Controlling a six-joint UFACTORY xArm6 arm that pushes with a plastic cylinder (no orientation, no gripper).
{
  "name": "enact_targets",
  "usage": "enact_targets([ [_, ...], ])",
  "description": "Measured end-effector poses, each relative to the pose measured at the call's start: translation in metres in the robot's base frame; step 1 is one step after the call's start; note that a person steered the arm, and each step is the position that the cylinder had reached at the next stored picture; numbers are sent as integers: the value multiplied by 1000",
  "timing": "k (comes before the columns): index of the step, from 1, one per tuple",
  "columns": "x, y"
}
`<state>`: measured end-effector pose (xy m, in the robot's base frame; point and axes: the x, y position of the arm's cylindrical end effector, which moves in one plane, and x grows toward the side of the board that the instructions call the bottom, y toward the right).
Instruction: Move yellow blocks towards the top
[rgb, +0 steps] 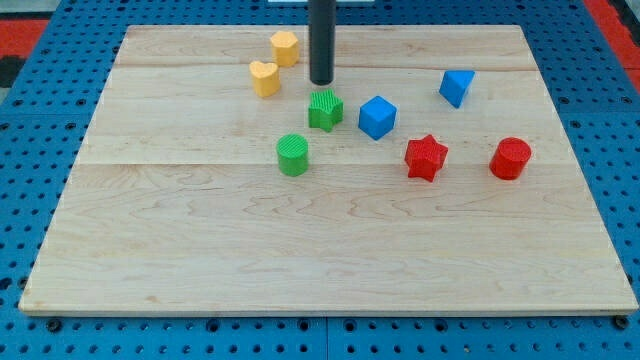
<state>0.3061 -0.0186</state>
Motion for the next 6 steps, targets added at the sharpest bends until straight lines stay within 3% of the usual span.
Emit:
enact_targets([
  [1,27,-37],
  [2,17,-106],
  [3,-32,-94],
  [4,-7,-126],
  [5,29,-97],
  [6,17,-66],
])
